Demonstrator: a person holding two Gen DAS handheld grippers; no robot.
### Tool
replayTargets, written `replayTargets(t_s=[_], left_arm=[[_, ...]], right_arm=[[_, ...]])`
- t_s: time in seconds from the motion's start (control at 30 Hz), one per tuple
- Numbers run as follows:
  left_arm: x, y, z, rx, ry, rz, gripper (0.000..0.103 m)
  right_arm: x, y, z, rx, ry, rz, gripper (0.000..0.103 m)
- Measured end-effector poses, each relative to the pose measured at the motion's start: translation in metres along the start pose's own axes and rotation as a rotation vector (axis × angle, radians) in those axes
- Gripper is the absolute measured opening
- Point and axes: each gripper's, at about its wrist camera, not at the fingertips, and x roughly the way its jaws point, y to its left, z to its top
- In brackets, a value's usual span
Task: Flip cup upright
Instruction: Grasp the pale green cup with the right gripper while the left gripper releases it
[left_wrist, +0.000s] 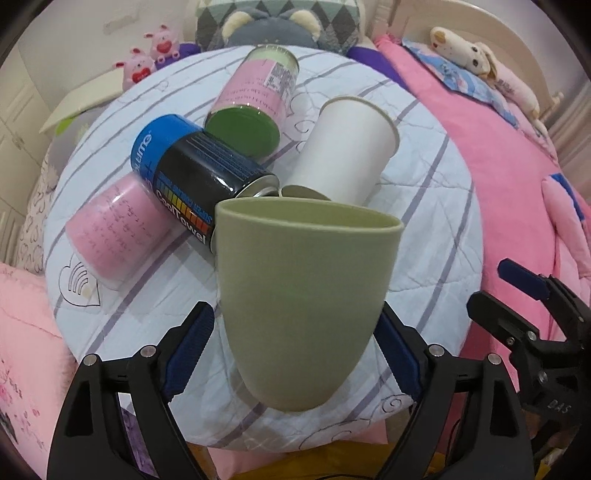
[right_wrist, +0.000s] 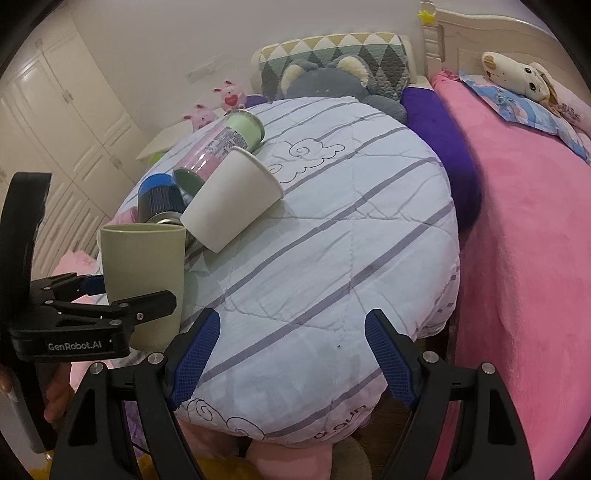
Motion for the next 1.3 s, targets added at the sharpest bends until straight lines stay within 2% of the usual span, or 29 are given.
replayTargets(t_s=[0.2, 0.33, 0.5, 0.8, 1.0, 1.23, 1.3], left_arm=[[-0.024, 0.0, -0.006, 0.046, -0.058, -0.022, 0.088], [-0.038, 0.006, -0.01, 0.068, -0.104, -0.012, 0.095], [-0.046, 0.018, -0.01, 0.084, -0.121, -0.009, 0.095], [-0.046, 0.045, -0.003, 0.163, -0.139, 0.008, 0.096], [-0.041, 0.066, 0.008, 0.216, -0.145, -0.013, 0.096], [-0.034, 0.092, 0.021, 0.259, -0.15, -0.057, 0.096], [-0.031, 0.1, 0.027, 0.255, -0.141, -0.073, 0.096]], right_arm=[[-0.006, 0.003, -0.002, 0.04, -0.005, 0.0, 0.082], [-0.009, 0.012, -0.002, 0.048, -0.018, 0.007, 0.082], [-0.009, 0.023, 0.002, 0.072, -0.024, 0.013, 0.082], [0.006, 0.041, 0.006, 0.16, -0.002, 0.011, 0.082], [0.027, 0.055, 0.011, 0.241, 0.05, 0.008, 0.082], [0.036, 0.074, 0.023, 0.305, 0.015, -0.029, 0.083], [0.039, 0.076, 0.027, 0.314, 0.022, -0.051, 0.086]])
